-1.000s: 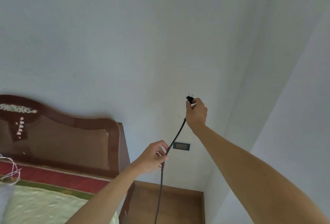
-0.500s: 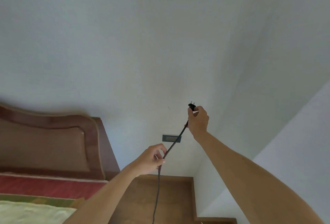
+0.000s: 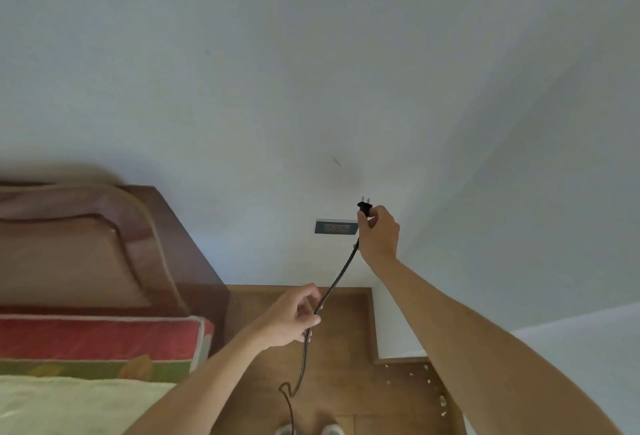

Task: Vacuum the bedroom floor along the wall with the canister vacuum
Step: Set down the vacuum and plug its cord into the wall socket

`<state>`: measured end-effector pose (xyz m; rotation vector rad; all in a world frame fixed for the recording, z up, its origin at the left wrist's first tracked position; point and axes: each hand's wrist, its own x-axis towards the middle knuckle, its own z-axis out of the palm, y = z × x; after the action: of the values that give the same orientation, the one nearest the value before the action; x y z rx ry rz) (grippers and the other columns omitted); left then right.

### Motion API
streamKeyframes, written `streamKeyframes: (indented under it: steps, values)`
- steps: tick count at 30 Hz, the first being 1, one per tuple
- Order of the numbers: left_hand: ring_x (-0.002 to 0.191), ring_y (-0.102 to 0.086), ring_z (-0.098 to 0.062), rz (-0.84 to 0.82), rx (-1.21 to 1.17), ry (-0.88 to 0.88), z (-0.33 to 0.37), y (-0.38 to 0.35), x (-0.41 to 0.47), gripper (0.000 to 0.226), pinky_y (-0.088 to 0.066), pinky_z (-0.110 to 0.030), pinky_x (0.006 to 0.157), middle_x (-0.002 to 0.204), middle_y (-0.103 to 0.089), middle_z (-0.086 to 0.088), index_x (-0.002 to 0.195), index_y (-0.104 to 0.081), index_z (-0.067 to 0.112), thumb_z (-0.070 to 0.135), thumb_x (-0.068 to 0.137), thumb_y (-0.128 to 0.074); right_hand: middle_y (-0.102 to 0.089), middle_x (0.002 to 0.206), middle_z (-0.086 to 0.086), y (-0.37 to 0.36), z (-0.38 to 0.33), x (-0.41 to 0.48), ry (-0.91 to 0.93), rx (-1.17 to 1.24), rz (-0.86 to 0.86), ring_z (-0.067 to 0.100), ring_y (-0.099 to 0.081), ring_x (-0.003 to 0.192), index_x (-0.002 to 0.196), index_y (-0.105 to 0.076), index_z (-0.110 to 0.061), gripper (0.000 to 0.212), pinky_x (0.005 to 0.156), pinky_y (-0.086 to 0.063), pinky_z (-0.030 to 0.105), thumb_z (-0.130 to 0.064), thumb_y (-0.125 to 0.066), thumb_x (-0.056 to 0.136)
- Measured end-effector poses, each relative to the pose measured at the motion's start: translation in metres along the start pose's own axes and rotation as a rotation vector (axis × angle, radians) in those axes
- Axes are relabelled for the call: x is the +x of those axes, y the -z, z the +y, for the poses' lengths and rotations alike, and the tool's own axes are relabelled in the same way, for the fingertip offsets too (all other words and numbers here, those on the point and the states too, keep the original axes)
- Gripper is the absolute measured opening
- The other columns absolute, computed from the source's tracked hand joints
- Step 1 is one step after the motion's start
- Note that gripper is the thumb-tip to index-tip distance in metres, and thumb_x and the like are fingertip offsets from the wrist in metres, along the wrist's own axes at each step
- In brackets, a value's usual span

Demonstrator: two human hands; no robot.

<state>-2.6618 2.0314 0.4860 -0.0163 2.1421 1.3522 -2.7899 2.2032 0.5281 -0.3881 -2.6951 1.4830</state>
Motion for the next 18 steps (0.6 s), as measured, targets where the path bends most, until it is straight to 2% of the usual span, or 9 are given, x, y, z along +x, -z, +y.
streamKeyframes:
  steps: [5, 9, 10, 12, 14, 18]
  values:
    - [0.082, -0.063, -0.027, -0.001, -0.036, 0.084, -0.046, -0.027, 0.018, 0.019, -0.063, -0.041, 0.074, 0.091, -0.054, -0.009, 0.104, -0.053, 0.020, 0.012, 0.094, -0.065, -0.052, 0.069, -0.004, -0.035, 0.046, 0.006, 0.008, -0.083, -0.098, 0.012, -0.050, 0.057, 0.092, -0.052, -0.011, 0.010, 0.055, -0.046, 0.027, -0.017, -0.057, 0.099]
    - [0.081, -0.058, -0.023, 0.022, -0.126, 0.151, -0.071, -0.044, 0.028, 0.019, -0.063, -0.040, 0.075, 0.091, -0.050, -0.006, 0.103, -0.051, 0.019, 0.011, 0.093, -0.065, -0.054, 0.072, -0.003, -0.063, 0.071, 0.012, -0.016, -0.104, -0.165, 0.006, -0.049, 0.055, 0.096, -0.053, -0.009, 0.009, 0.047, -0.036, 0.012, -0.017, -0.055, 0.100]
    - [0.080, -0.056, -0.023, 0.024, -0.150, 0.169, -0.077, -0.047, 0.032, 0.019, -0.063, -0.040, 0.075, 0.090, -0.049, -0.005, 0.104, -0.051, 0.018, 0.011, 0.093, -0.065, -0.054, 0.073, -0.004, -0.070, 0.075, 0.015, -0.014, -0.101, -0.178, 0.006, -0.050, 0.055, 0.096, -0.053, -0.010, 0.009, 0.048, -0.040, 0.014, -0.017, -0.056, 0.100]
    - [0.080, -0.053, -0.022, 0.022, -0.197, 0.203, -0.089, -0.051, 0.042, 0.021, -0.062, -0.042, 0.078, 0.090, -0.047, -0.004, 0.106, -0.051, 0.019, 0.011, 0.094, -0.065, -0.056, 0.071, -0.004, -0.084, 0.085, 0.021, -0.018, -0.081, -0.196, 0.008, -0.053, 0.054, 0.097, -0.053, -0.011, 0.008, 0.052, -0.054, 0.028, -0.017, -0.057, 0.099]
    - [0.081, -0.052, -0.021, 0.026, -0.237, 0.228, -0.096, -0.055, 0.051, 0.020, -0.061, -0.043, 0.081, 0.090, -0.046, -0.003, 0.105, -0.051, 0.022, 0.011, 0.094, -0.064, -0.056, 0.069, -0.003, -0.098, 0.094, 0.029, -0.041, -0.069, -0.203, 0.013, -0.056, 0.055, 0.097, -0.055, -0.011, 0.007, 0.058, -0.060, 0.040, -0.017, -0.058, 0.099]
    - [0.080, -0.059, -0.018, 0.050, -0.296, 0.261, -0.109, -0.061, 0.068, 0.020, -0.062, -0.046, 0.080, 0.089, -0.049, -0.003, 0.098, -0.054, 0.030, 0.014, 0.093, -0.066, -0.060, 0.073, -0.001, -0.118, 0.109, 0.042, -0.051, -0.090, -0.197, 0.016, -0.061, 0.060, 0.105, -0.059, -0.009, 0.013, 0.064, -0.061, 0.040, -0.020, -0.060, 0.098]
